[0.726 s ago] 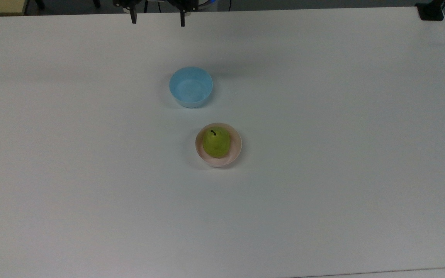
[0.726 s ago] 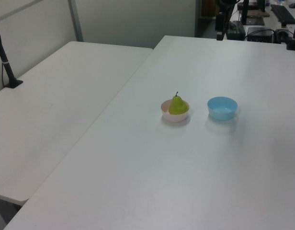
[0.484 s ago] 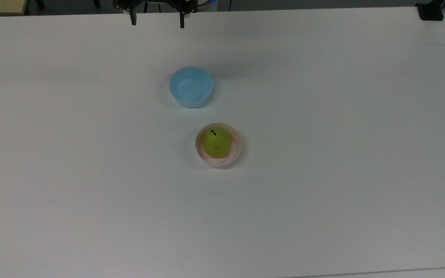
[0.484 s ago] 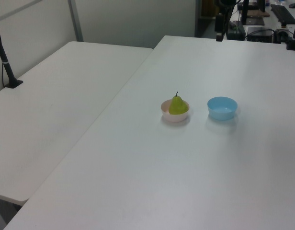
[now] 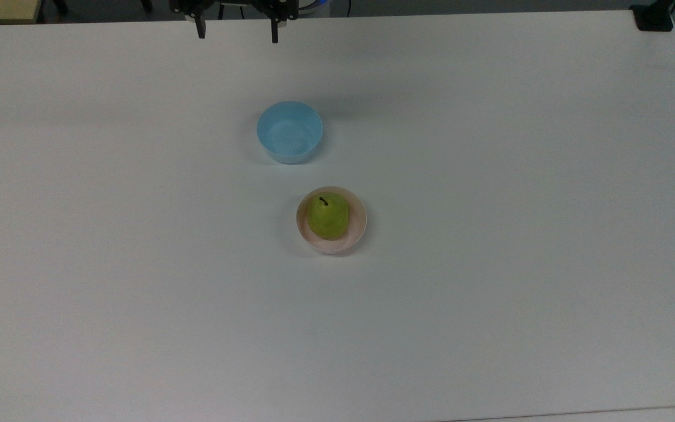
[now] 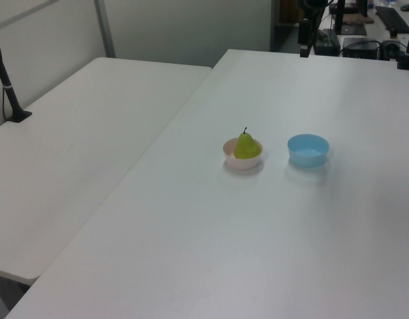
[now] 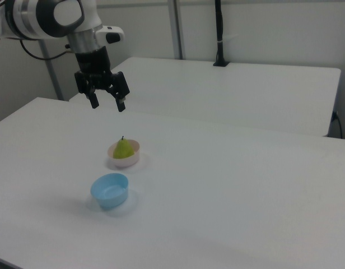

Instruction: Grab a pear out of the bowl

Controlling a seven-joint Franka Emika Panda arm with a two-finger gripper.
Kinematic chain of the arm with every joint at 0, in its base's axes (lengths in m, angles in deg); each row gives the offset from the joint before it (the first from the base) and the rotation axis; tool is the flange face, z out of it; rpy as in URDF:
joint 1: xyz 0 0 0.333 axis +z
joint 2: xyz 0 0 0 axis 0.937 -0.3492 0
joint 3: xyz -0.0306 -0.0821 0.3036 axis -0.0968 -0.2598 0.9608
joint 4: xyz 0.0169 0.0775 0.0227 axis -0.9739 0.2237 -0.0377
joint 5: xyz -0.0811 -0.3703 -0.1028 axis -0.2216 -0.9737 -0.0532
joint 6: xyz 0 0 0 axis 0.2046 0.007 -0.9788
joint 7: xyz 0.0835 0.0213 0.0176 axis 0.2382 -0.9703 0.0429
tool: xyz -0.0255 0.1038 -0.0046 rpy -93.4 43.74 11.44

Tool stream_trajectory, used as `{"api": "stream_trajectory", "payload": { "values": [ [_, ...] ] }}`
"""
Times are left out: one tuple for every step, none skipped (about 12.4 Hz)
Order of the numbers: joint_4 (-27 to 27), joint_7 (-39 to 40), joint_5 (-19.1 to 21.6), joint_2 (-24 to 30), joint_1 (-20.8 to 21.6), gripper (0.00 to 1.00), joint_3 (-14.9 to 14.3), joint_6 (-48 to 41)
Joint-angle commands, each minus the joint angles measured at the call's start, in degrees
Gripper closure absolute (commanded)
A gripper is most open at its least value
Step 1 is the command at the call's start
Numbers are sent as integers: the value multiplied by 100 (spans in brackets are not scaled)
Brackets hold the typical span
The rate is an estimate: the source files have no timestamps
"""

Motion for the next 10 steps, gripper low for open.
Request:
{"api": "stream_trajectory", "payload": {
  "values": [
    [95,295,148,-111,10,0,7,360],
    [95,348,166,-173,10,0,15,449],
    [87,375,235,-269,19,0,42,563],
    [78,366,262,-366,28,0,59,660],
    [69,366,271,-515,115,0,68,835],
    [69,358,280,-655,133,0,77,1010],
    [60,288,315,-822,220,0,94,1212],
    [60,279,306,-937,386,0,95,1362],
    [60,235,280,-1173,536,0,86,1616],
    [60,87,236,-1393,668,0,86,1871]
  ]
}}
